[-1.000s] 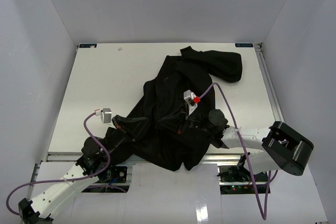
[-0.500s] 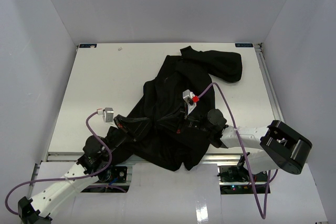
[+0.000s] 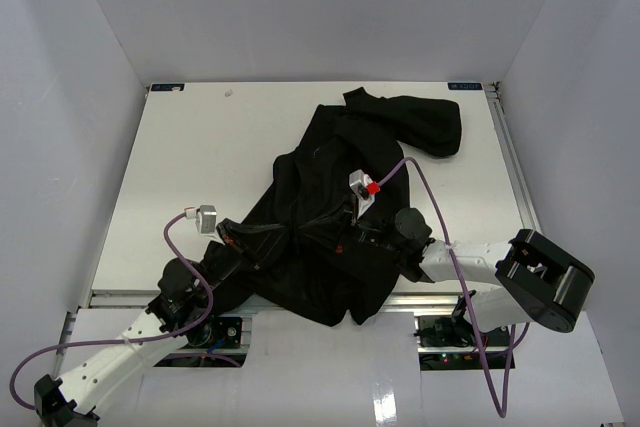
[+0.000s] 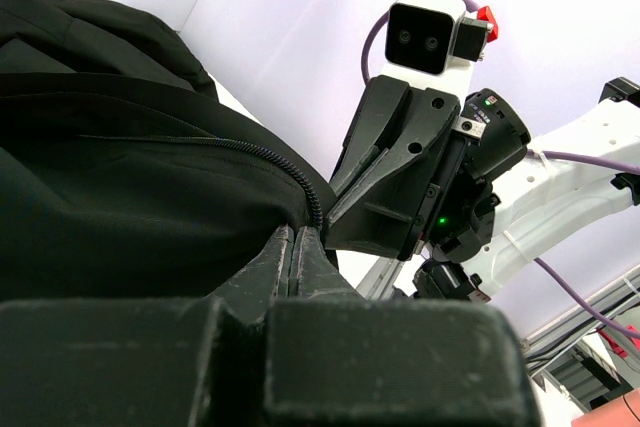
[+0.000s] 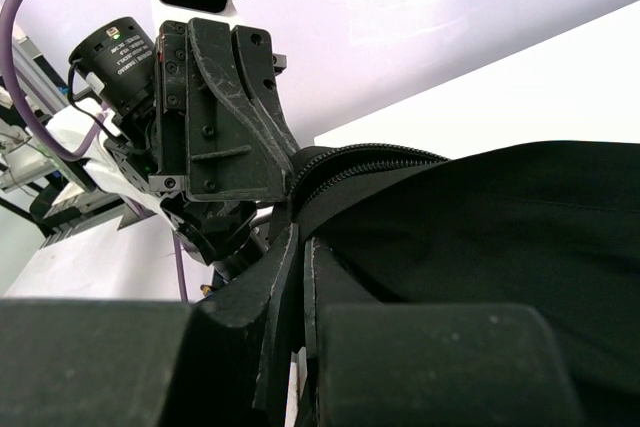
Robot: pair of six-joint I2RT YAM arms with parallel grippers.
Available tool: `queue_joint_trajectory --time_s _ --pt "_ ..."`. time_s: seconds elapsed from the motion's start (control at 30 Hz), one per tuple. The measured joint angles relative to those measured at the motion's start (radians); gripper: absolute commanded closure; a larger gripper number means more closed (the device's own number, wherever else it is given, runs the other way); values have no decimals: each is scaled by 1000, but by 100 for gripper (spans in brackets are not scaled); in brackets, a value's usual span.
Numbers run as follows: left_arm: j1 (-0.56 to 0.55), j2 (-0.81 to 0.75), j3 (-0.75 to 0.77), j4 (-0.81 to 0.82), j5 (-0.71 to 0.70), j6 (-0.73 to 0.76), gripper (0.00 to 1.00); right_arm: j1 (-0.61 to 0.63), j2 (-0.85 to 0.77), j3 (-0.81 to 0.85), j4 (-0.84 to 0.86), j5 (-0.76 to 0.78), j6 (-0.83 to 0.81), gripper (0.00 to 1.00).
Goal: Zip up the jacket
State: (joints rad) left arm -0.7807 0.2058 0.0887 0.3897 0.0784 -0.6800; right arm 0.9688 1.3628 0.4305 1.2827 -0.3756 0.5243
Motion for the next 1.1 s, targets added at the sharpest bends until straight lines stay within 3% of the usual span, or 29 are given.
queue_joint_trajectory --time_s 1.1 --pt "0 0 -1 0 0 -1 100 0 0 18 0 37 0 92"
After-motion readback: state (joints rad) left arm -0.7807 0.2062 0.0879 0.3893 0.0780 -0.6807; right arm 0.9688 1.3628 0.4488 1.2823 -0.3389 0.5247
